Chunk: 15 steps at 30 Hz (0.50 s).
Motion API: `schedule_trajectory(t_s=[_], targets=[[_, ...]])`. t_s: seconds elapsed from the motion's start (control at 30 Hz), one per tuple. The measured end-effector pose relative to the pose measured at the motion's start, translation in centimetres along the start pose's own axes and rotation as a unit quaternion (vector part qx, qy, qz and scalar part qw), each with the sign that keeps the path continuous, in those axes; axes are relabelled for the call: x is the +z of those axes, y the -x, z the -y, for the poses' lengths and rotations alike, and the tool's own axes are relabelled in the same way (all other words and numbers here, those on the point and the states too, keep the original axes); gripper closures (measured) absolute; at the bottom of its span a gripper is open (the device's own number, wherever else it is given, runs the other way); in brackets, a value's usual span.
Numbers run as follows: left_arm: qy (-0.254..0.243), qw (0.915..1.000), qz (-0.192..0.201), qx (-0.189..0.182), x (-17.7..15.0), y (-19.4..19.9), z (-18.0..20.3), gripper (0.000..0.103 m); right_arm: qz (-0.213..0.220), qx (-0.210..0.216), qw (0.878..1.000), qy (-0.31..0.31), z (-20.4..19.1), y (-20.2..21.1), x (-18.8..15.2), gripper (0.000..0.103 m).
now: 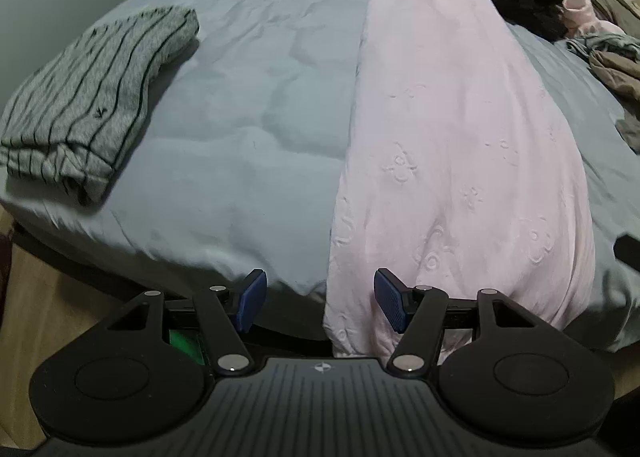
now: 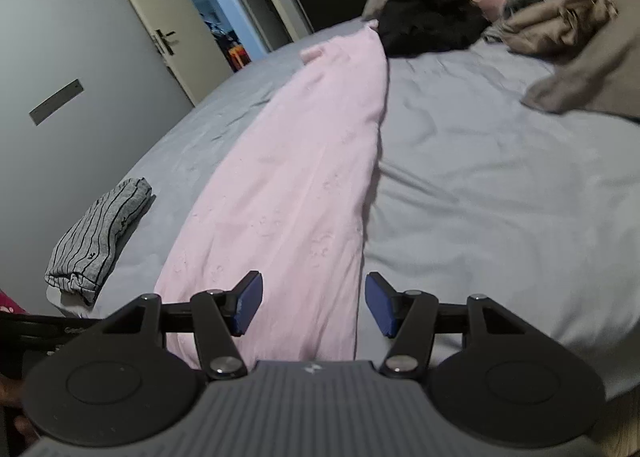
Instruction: Fold clothes
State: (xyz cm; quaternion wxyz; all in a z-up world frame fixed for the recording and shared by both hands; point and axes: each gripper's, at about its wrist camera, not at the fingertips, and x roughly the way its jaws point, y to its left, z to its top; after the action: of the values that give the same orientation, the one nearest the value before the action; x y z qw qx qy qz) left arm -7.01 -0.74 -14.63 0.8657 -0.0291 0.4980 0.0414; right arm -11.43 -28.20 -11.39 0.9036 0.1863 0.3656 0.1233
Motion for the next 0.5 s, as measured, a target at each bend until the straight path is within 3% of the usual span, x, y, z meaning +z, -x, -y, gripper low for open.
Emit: schedule_trajectory(t_s=[0.13, 0.37, 0.5], targets=[[-0.013, 0.9999, 0.004, -0.008, -0.9, -0.9, -0.6, 0.045, -0.027, -0.004, 1.0, 0.007, -0.7, -0.6, -0.6, 0.042], [-0.014, 0.9974, -0.005, -0.07, -3.9, -2.8, -2.3, 0.045, -0.071, -0.016, 0.997, -0.004, -0.7, -1.2, -2.4, 0.042], [-0.035, 0.9969, -0.006, -0.07, -5.6, -3.8, -2.5, 0.044, -0.095, -0.019, 0.995, -0.002, -0.9, -1.4, -4.0, 0.042]])
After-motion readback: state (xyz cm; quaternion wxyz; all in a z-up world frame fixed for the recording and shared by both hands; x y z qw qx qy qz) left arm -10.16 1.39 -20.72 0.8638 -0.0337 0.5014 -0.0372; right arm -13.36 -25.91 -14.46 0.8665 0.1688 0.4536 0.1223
